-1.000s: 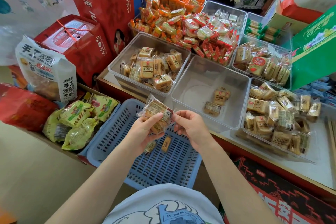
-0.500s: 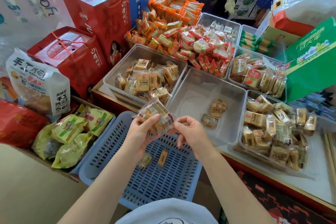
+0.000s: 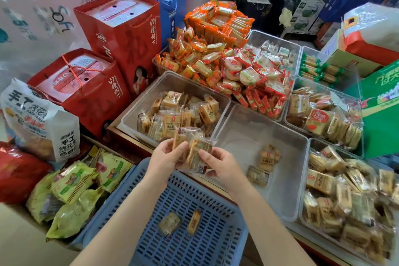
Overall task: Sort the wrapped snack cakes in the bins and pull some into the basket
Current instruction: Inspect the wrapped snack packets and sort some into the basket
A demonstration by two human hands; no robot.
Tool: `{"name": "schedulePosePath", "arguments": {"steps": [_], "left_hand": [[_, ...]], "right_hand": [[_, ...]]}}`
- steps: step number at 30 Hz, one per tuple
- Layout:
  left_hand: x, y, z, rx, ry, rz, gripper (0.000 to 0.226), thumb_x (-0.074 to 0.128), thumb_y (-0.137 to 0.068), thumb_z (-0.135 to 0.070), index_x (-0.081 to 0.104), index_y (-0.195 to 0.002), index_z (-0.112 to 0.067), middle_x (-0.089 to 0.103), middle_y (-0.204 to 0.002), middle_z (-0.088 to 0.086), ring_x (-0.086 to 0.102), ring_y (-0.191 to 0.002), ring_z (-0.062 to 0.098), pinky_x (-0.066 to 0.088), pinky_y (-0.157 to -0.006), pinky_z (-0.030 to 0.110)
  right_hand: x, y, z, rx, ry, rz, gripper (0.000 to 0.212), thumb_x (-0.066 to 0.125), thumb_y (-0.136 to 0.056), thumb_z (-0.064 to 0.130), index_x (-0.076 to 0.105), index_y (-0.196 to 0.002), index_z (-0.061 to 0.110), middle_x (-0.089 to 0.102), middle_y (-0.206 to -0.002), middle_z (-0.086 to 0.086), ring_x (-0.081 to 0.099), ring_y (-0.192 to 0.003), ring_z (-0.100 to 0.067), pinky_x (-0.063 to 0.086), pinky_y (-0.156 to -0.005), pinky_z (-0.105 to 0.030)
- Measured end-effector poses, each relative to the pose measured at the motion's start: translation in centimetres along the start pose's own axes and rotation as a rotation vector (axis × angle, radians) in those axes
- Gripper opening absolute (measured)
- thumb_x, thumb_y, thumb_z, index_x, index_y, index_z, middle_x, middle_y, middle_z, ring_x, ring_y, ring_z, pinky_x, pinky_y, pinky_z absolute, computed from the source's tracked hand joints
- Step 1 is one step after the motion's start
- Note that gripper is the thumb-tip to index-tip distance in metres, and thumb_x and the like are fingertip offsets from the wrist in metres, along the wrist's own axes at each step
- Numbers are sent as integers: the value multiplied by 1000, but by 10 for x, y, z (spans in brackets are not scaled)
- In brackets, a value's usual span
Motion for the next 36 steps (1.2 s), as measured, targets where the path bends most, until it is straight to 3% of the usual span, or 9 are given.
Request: {"name": "schedulePosePath", "arguments": {"steps": [6, 9, 13, 16, 19, 23, 27, 33, 36], "left_hand": [[-15, -59, -27, 133, -235, -132, 52, 75, -93, -22, 55, -141, -22, 70, -114, -5, 70, -101, 15, 60, -85, 35], [-14, -82, -42, 212, -357, -123, 52, 77, -92, -29, 58, -140, -28, 66, -116, -11, 65, -104, 10, 57, -92, 34], [-14, -96, -56, 501, -773, -294, 57, 76, -91, -27, 54, -143, -21, 60, -123, 4, 55, -114, 21, 50, -98, 42], [-5, -103, -48, 747, -1133, -422, 54, 67, -93, -31, 53, -144, -21, 51, -141, 15, 45, -132, 37, 37, -110, 58], [4, -113, -26, 686, -1187, -344, 57, 41, -101, -41, 39, -155, -22, 41, -157, 16, 36, -146, 39, 26, -117, 59], [10, -114, -6, 716, -1260, -311, 71, 40, -101, -52, 24, -160, -16, 29, -162, 20, 21, -153, 40, 21, -121, 57], [5, -110, 9, 782, -1279, -313, 73, 39, -104, -52, 18, -160, -11, 24, -163, 24, 16, -155, 40, 21, -124, 55], [8, -116, 4, 678, -1226, -281, 72, 39, -101, -52, 15, -160, -17, 24, -164, 20, 10, -157, 34, 16, -126, 54], [3, -105, 0, 625, -1228, -277, 75, 35, -100, -57, 17, -162, -19, 14, -169, 17, -2, -158, 29, -3, -128, 47]], "right_hand": [[-16, -69, 10, 59, -23, -146, 36, 62, -100, 42, 63, -124, 15, 73, -112, -8, 72, -88, -26, 57, -62, -32], [-13, -105, 26, 9, -3, -172, 52, 69, -91, 56, 63, -126, 19, 72, -120, -2, 71, -104, -22, 61, -85, -44], [-11, -141, 45, -105, 42, -201, 59, 71, -94, 30, 48, -148, 29, 61, -137, -2, 65, -119, -22, 56, -99, -48], [-16, -156, 50, -171, 252, -288, 53, 68, -96, 21, 52, -146, 24, 53, -137, -3, 64, -110, -14, 55, -101, -41], [-9, -160, 45, -194, 357, -247, 37, 65, -99, 19, 62, -135, 20, 53, -132, 0, 62, -100, -4, 55, -99, -33], [15, -152, 26, -135, 393, -64, 45, 63, -100, 33, 54, -144, 27, 47, -136, 10, 47, -124, -5, 41, -110, -28], [21, -154, 24, -144, 439, -19, 52, 63, -100, 31, 47, -150, 30, 40, -134, 14, 38, -125, -2, 33, -107, -24], [13, -152, 25, -137, 360, -94, 46, 71, -95, 33, 58, -139, 29, 54, -135, 10, 52, -123, -8, 47, -105, -31], [-6, -128, 27, -157, 267, -134, 43, 74, -92, 32, 62, -133, 29, 63, -128, 9, 59, -115, -7, 53, -94, -26]]}}
Point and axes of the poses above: each hand's wrist, its own y-axis away from the middle knuckle, its own x-axis out of the palm, z = x × y, the point moved 5 cm from there along -y, towards the middle knuckle
